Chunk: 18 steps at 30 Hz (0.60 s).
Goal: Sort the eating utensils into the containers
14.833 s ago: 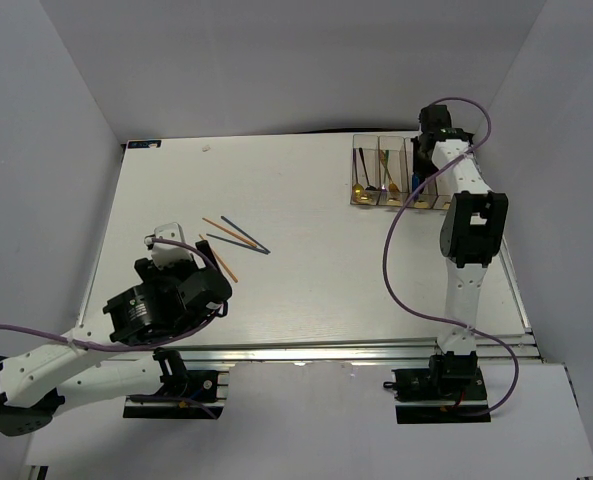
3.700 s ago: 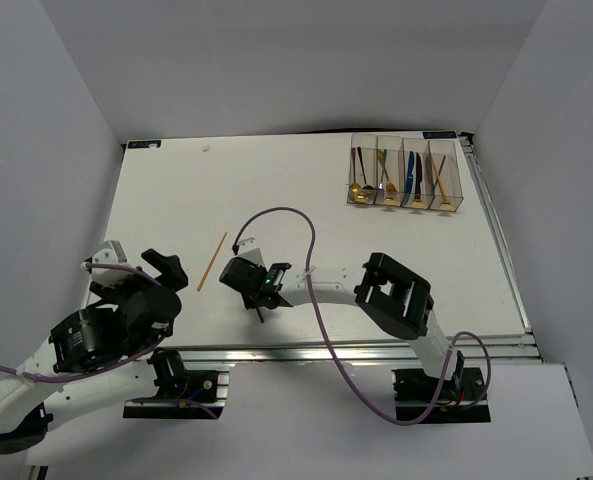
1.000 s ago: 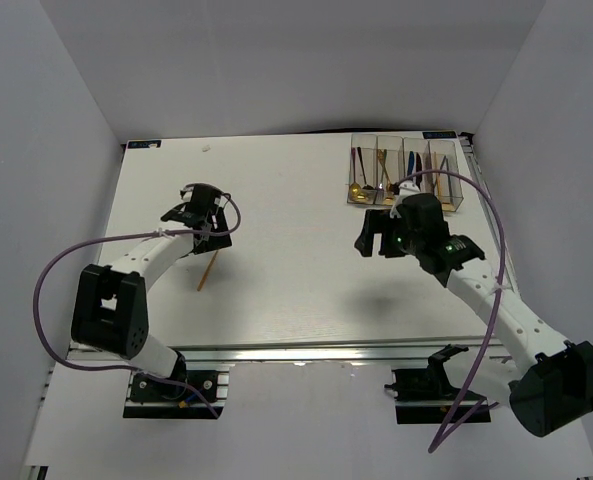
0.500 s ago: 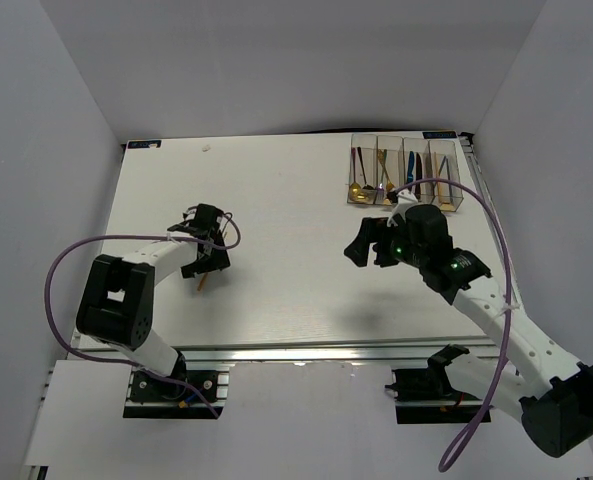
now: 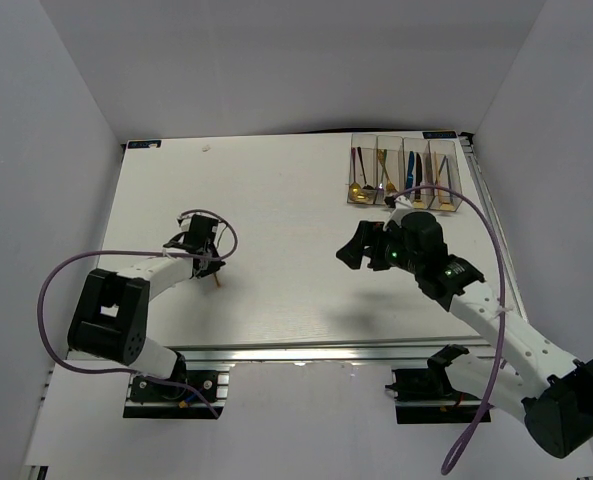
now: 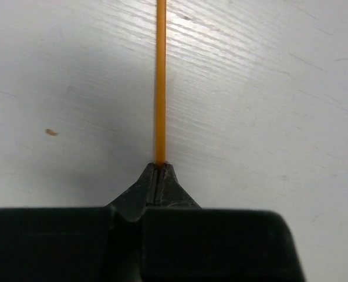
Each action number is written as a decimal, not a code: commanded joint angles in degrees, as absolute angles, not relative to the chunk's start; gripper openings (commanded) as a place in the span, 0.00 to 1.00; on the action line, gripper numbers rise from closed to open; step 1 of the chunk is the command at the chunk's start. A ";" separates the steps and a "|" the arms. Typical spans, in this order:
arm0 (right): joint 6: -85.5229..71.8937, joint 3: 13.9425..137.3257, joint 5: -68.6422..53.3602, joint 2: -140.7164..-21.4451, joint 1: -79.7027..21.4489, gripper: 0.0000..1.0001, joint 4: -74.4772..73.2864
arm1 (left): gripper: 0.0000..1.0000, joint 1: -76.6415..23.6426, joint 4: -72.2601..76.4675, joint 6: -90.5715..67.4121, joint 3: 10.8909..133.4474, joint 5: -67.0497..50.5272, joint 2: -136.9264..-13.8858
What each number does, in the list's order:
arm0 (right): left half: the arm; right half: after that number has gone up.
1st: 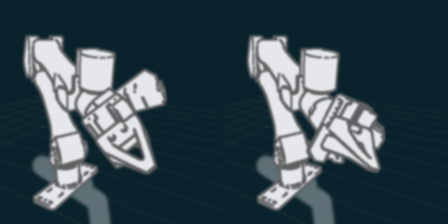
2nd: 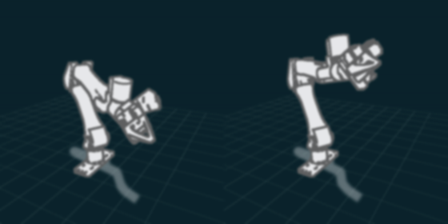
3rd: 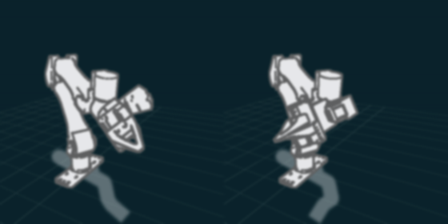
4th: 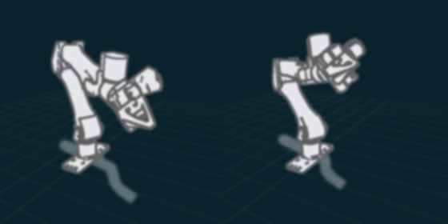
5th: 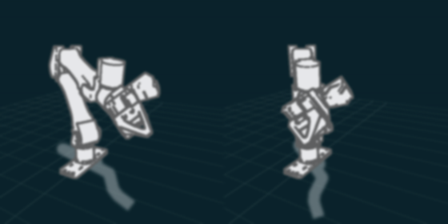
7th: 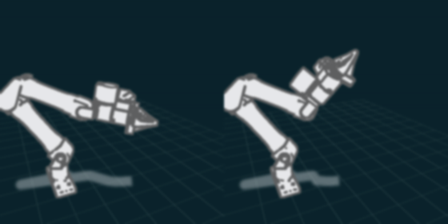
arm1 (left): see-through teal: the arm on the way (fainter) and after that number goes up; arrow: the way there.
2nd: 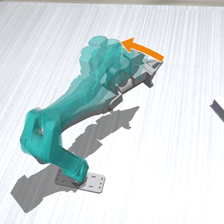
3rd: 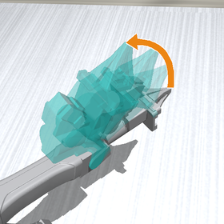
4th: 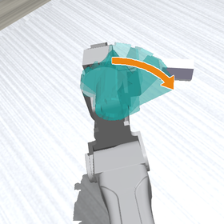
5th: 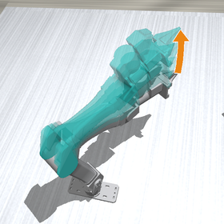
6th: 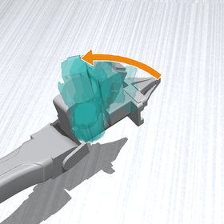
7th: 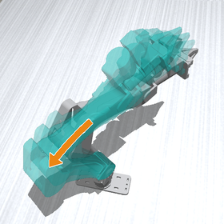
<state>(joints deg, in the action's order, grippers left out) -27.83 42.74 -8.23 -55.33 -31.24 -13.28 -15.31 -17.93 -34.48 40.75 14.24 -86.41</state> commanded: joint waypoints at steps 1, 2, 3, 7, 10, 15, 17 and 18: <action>-31.63 38.77 -12.65 -55.63 -31.55 0.89 -2.75 | 0.00 -18.71 -20.31 -37.43 33.93 6.77 -89.48; -32.51 37.54 -14.74 -57.37 -31.55 0.89 -0.81 | 0.00 -20.03 -19.17 -38.22 33.23 7.03 -87.21; -33.56 36.75 -15.81 -58.87 -31.55 0.89 1.73 | 0.00 -23.08 -18.46 -39.19 32.18 7.29 -85.80; -37.96 35.76 -20.31 -70.10 -34.00 0.89 10.97 | 0.00 -30.31 -13.99 -44.29 29.10 8.00 -77.71; -40.42 36.04 -19.51 -75.65 -36.21 0.89 15.01 | 0.00 -32.95 -8.55 -46.23 26.11 6.34 -71.21; -46.58 37.96 -19.07 -83.48 -38.57 0.89 22.76 | 0.00 -34.28 -4.84 -47.11 23.29 3.26 -63.03; -47.19 40.15 -18.29 -87.70 -40.25 0.88 22.94 | 0.00 -34.45 -2.74 -47.02 22.24 0.71 -62.06; -47.89 41.99 -17.93 -89.02 -42.08 0.88 23.37 | 0.00 -34.71 -2.29 -47.11 21.89 0.18 -61.70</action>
<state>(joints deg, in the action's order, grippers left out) -44.53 37.56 -18.04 -86.52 -39.11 17.02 -34.06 -6.79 -46.02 22.83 3.92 -63.59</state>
